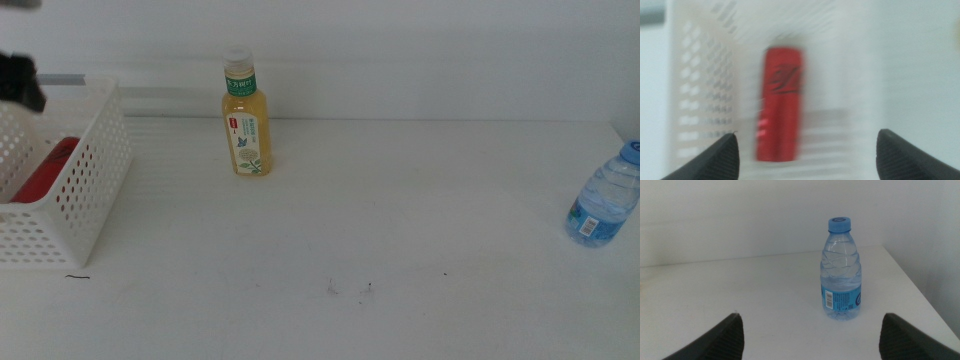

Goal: Use arms to grab the bottles and put them into the dustbin to the left of the table.

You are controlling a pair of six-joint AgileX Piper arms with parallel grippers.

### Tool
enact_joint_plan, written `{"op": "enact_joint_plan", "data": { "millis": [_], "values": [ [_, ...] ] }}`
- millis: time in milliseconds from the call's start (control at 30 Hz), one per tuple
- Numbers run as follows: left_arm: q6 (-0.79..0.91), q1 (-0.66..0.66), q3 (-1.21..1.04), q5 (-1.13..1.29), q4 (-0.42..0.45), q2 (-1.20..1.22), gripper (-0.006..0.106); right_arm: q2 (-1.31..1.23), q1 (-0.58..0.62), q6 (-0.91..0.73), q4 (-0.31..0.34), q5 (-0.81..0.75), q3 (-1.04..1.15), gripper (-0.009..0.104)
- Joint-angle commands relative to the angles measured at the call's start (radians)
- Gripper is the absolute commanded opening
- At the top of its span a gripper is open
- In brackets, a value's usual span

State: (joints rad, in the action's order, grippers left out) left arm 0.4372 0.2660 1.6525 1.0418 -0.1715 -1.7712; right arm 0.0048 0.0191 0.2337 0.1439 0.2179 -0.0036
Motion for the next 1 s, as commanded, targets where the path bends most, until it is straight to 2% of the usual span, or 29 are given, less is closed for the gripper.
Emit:
{"op": "enact_joint_plan", "data": {
  "millis": [0, 300, 433, 600, 967],
  "values": [
    [-0.029, -0.059, -0.076, -0.023, -0.038, 0.101, 0.094, -0.005, -0.009, -0.006, 0.013, -0.008, 0.004, 0.092],
    [-0.396, -0.447, -0.696, -0.69, 0.071, 0.521, 0.094, -0.005, -0.009, -0.006, 0.013, -0.008, 0.004, 0.092],
    [-0.416, -0.565, -0.91, -0.989, 0.087, 0.606, 0.094, -0.005, -0.009, -0.006, 0.013, -0.008, 0.004, 0.092],
    [-0.416, -0.607, -1.025, -1.095, 0.09, 0.631, 0.094, -0.005, -0.009, -0.006, 0.013, -0.008, 0.004, 0.092],
    [-0.416, -0.607, -1.029, -1.135, 0.09, 0.631, 0.094, -0.005, -0.009, -0.006, 0.013, -0.008, 0.004, 0.092]
  ]
}}
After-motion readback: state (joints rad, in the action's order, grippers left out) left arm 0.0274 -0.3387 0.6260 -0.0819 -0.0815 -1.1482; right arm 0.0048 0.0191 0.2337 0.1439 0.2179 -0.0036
